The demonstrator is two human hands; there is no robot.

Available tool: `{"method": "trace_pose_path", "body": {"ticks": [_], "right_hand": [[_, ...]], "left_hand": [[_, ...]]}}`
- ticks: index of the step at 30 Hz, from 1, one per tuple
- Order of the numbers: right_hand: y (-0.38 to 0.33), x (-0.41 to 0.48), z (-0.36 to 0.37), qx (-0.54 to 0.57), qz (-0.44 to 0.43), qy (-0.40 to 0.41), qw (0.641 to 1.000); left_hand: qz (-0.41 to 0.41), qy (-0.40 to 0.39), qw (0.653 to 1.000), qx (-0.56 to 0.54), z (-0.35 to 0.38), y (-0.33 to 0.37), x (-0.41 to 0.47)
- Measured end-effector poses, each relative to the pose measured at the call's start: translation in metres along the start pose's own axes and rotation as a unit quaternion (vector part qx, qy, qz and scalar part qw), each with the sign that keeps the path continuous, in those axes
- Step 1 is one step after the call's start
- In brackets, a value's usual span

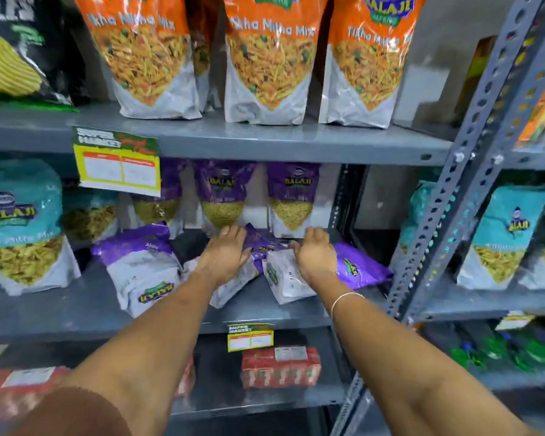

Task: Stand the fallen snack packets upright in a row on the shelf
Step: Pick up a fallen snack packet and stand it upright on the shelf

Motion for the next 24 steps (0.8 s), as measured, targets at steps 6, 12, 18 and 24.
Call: {"method": "trace_pose_path", "body": {"ticks": [6,12,18,24], "right_hand": [[0.101,0.037,0.04,0.066,0.206,-0.228,0.949],[0.137,0.033,0.078,0.381,0.284,-0.4,0.784],[0.147,0.063,0.095,0.59,0.227,-0.372,0.68],[0.145,0.085,0.103,0.611,0.206,-0.338,0.686]], "left_hand": [[-0.052,-0.166,0.973,-0.149,0.049,0.036,0.068],[-0.079,-0.295,0.935,-0.182,0.086,0.077,0.113],[-0.121,-0.355,0.898,-0.228,0.102,0.068,0.124],[-0.123,-0.399,0.728,-0.544,0.13,0.07,0.124]]}}
Point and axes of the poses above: each hand's wrist, its own x-axis towards the middle knuckle, its own z-axis out of the palm, y = z × x, the point moved 6 cm from there along x, towards the middle knuckle, and after that the axes turned 12 degrees about -y, right-handed, at the moved point
